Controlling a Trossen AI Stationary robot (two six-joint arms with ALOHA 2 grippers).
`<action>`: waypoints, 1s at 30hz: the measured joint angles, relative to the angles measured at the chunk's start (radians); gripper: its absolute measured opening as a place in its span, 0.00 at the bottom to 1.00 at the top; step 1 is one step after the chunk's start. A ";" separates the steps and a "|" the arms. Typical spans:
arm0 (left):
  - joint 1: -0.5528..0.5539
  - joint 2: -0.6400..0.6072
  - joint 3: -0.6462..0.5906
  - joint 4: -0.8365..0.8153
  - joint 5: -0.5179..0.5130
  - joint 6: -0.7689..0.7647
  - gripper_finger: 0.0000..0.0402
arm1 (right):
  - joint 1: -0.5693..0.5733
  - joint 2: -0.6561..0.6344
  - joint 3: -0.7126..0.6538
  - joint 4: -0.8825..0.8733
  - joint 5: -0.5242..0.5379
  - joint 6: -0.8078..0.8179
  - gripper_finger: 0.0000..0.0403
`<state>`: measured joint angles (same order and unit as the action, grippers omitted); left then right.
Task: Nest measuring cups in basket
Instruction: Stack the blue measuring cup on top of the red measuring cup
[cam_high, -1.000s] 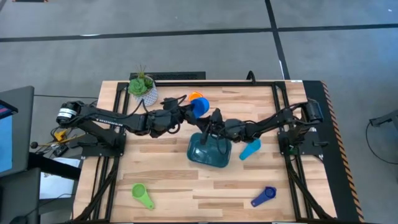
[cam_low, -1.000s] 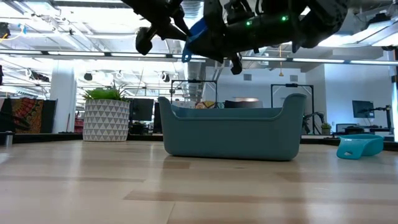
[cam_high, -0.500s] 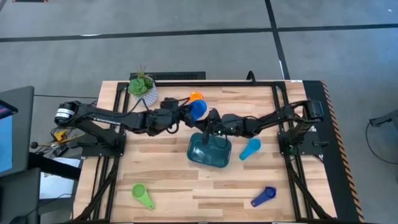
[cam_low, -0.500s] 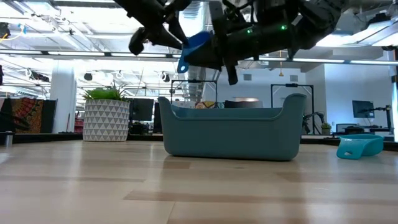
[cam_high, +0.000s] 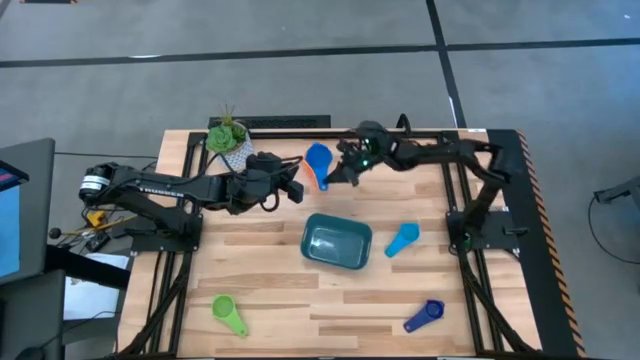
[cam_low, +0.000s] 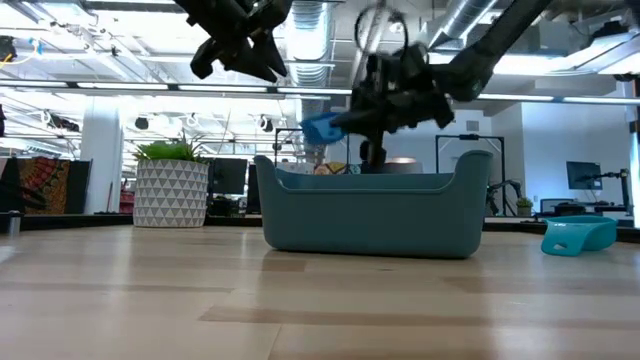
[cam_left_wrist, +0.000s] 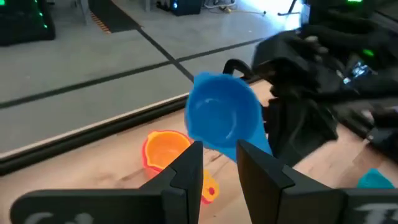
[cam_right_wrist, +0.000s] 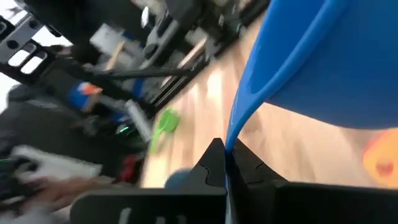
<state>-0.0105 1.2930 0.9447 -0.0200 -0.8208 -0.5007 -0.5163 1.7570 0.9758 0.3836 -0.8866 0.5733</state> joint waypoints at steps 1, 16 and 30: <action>0.000 0.000 0.000 0.000 -0.002 0.012 0.21 | -0.016 0.033 0.021 -0.002 -0.039 0.015 0.01; 0.004 0.000 0.000 -0.083 -0.059 0.025 0.21 | -0.103 0.241 0.178 0.003 -0.188 0.134 0.02; 0.004 0.001 0.000 -0.087 -0.065 0.010 0.21 | -0.199 0.244 0.177 -0.137 -0.251 0.134 0.02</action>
<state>-0.0063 1.2938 0.9447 -0.1070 -0.8854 -0.4904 -0.7152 2.0010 1.1528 0.2462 -1.1379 0.7072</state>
